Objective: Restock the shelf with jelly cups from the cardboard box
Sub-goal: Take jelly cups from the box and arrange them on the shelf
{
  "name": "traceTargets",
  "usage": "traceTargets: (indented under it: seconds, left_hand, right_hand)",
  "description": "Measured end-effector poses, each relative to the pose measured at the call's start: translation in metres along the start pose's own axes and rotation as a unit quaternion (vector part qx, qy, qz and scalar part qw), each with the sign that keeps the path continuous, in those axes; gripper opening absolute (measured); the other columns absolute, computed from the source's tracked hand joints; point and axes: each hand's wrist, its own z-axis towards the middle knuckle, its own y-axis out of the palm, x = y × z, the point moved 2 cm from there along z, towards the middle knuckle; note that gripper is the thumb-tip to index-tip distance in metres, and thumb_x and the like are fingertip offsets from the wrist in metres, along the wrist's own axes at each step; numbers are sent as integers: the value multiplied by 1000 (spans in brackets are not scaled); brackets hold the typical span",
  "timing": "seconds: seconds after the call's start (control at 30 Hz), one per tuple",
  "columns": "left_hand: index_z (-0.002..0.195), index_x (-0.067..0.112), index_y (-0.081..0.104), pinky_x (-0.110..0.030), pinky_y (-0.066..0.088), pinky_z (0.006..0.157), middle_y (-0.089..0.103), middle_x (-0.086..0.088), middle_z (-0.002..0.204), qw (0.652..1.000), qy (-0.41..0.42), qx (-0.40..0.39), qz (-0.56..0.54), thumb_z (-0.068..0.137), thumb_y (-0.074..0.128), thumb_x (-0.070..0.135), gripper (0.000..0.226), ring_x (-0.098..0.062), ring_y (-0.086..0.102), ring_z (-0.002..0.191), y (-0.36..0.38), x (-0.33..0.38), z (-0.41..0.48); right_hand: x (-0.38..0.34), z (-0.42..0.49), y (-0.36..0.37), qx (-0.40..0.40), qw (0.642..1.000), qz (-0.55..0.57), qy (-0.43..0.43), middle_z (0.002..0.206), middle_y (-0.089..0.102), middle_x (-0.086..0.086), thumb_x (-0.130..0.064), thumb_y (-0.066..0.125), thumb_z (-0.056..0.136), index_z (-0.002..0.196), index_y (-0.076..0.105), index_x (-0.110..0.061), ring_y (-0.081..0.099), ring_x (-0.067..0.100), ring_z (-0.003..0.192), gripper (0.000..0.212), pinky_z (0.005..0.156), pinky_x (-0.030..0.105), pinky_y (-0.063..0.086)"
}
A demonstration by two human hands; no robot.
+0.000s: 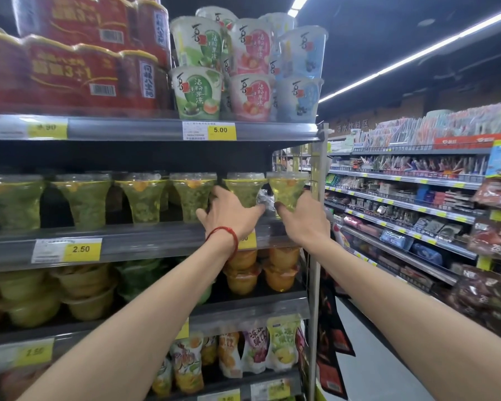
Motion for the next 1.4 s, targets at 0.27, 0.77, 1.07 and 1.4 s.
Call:
traceTargets:
  seconds: [0.27, 0.77, 1.07, 1.4]
  left_hand:
    - [102, 15, 41, -44, 26, 98, 61, -3, 100, 999, 37, 24, 1, 89, 55, 54, 43, -30, 58, 103, 3, -5, -1]
    - [100, 12, 50, -44, 52, 84, 67, -9, 101, 998, 12, -58, -34, 81, 66, 49, 44, -31, 63, 92, -8, 2, 8]
    - [76, 18, 46, -46, 51, 88, 66, -8, 95, 997, 13, -73, -39, 81, 68, 55, 44, -31, 62, 90, -18, 1, 5]
    - [82, 12, 48, -32, 43, 59, 56, -5, 81, 996, 58, -59, -41, 85, 69, 46, 41, -23, 56, 71, -19, -6, 5]
  right_hand:
    - [2, 1, 2, 5, 1000, -3, 0, 107, 66, 8, -48, 60, 97, 115, 51, -10, 64, 35, 100, 43, 79, 44, 52]
    - [0, 4, 3, -10, 1000, -22, 13, 113, 64, 12, -45, 59, 99, 121, 50, -6, 62, 37, 106, 45, 76, 40, 46]
    - [-1, 3, 1, -22, 1000, -19, 12, 111, 65, 11, -46, 60, 98, 117, 51, -7, 63, 37, 103, 44, 81, 45, 52]
    - [-1, 3, 2, -19, 1000, -19, 8, 112, 65, 11, -45, 60, 99, 116, 51, -7, 63, 36, 103, 43, 84, 47, 53]
